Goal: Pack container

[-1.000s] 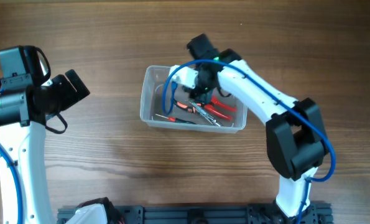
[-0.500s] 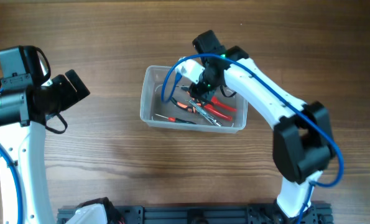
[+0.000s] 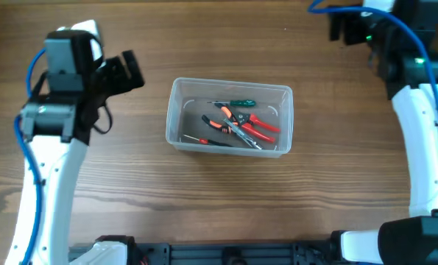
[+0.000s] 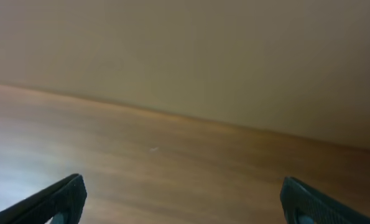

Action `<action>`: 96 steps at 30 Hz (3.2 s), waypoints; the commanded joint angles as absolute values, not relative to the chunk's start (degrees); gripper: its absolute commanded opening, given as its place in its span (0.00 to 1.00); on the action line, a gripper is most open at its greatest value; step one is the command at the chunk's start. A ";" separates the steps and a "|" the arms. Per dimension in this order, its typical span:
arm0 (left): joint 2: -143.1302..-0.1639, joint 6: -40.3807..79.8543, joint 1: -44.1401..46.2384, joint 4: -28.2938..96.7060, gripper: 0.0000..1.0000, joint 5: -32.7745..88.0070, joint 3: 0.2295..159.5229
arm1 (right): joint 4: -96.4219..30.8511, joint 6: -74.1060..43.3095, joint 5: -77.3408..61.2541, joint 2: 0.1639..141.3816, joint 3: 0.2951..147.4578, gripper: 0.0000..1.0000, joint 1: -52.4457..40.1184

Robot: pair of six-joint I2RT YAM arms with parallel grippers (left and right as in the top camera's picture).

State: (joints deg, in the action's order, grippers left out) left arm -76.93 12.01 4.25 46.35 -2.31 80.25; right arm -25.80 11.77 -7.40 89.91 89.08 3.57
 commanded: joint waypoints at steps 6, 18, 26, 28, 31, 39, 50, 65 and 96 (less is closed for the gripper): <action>-82.87 8.95 6.63 37.08 1.00 -3.36 80.86 | -29.08 15.92 -6.85 89.84 88.84 1.00 9.98; -72.75 6.94 16.58 47.31 1.00 -14.87 74.52 | -20.03 16.40 -7.53 60.58 58.33 1.00 8.51; -53.06 12.91 15.53 45.87 1.00 -24.03 56.38 | -20.97 7.46 -7.79 34.13 33.63 1.00 2.57; -46.74 12.93 15.53 45.45 1.00 -26.39 52.23 | -22.90 7.03 -9.67 32.03 31.97 1.00 2.48; -36.45 14.24 15.53 45.47 1.00 -32.64 48.10 | -26.35 7.07 -11.70 32.05 31.38 1.00 2.48; -27.53 16.80 15.53 51.79 1.00 -34.37 46.65 | -30.83 7.11 -11.68 32.14 31.38 1.00 2.48; -27.59 16.80 15.53 52.21 1.00 -34.37 46.65 | -30.89 7.14 -11.68 31.46 31.38 1.00 2.48; -27.59 16.80 15.53 52.21 1.00 -34.37 46.65 | -32.99 7.55 1.80 1.10 31.38 1.00 -2.07; -27.59 16.80 15.53 52.21 1.00 -34.37 46.65 | 5.93 14.20 -5.06 0.14 0.30 1.00 -4.91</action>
